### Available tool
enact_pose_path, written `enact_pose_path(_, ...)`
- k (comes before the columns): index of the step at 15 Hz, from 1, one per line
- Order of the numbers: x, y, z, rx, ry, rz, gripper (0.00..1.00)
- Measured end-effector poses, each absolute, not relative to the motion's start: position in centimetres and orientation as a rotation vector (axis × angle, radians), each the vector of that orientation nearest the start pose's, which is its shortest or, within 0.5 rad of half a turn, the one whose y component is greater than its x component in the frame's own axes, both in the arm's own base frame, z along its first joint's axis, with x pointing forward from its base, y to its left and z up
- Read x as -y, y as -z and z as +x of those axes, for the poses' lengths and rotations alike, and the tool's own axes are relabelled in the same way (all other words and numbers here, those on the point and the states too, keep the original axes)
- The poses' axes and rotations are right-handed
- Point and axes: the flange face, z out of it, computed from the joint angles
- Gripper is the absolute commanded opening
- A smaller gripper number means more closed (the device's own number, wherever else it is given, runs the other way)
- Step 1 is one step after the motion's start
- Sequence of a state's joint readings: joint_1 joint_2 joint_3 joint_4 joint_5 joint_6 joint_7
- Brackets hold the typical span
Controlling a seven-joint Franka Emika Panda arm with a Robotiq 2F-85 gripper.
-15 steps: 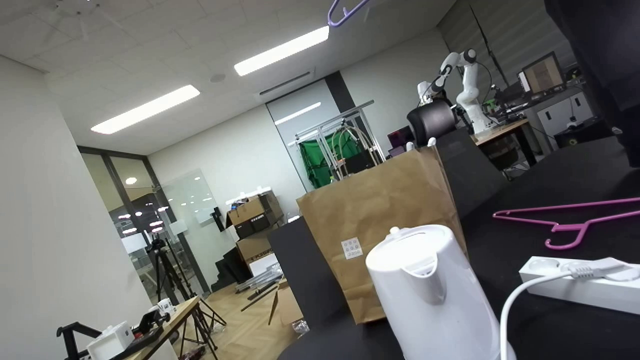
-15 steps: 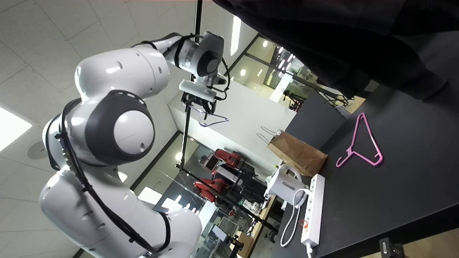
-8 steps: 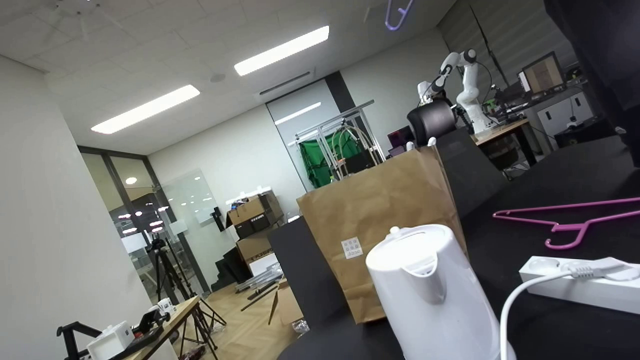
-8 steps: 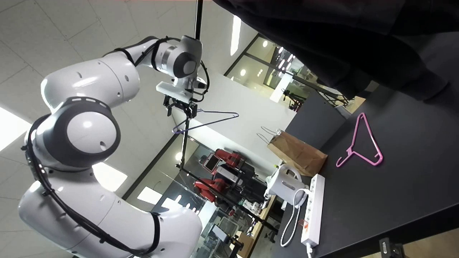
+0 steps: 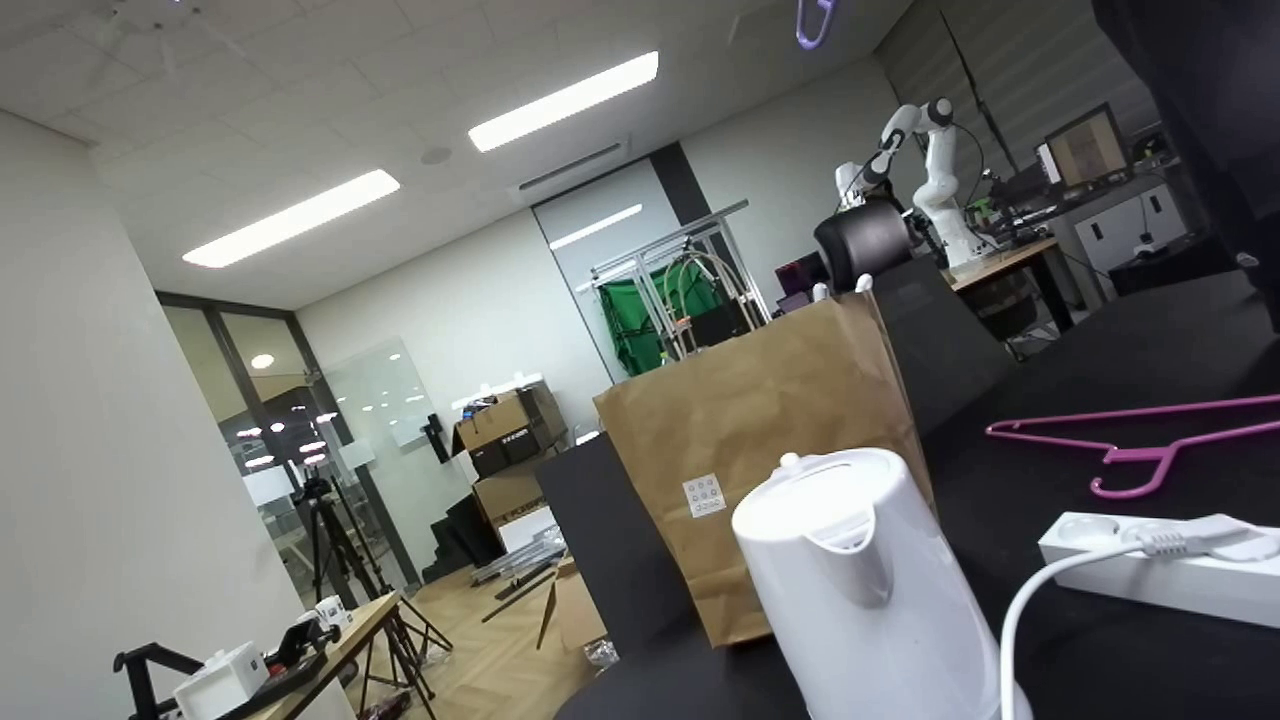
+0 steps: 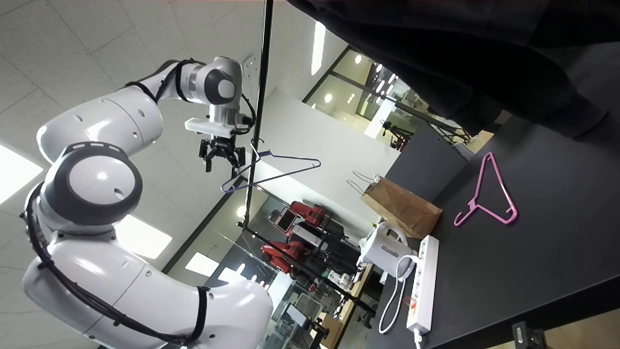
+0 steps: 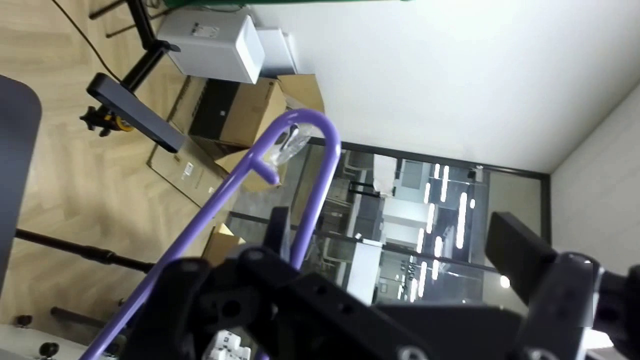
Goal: Hang the blue coat hanger on the rod
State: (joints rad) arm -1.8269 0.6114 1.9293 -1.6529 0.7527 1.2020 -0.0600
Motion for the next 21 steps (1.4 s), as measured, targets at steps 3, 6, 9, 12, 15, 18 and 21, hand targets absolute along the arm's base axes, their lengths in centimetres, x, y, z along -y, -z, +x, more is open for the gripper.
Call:
enact_pose_path(3, 5.8, -71.6, 43.9, 0.565, -0.289, -1.902, 1.0)
enact_pose_path(6, 6.8, -72.5, 43.9, 0.638, -0.33, -2.006, 1.0)
enact_pose_path(9, 7.4, -73.0, 44.2, 0.708, -0.37, -2.114, 1.0)
enact_pose_path(12, 7.8, -73.3, 45.0, 0.782, -0.367, -2.244, 1.0)
enact_pose_path(15, 8.0, -73.2, 45.9, 0.855, -0.366, -2.406, 1.0)
enact_pose_path(18, 8.6, -73.4, 46.9, 0.93, -0.344, -2.557, 1.0)
enact_pose_path(21, 9.2, -74.4, 48.4, 0.988, -0.199, -2.685, 1.0)
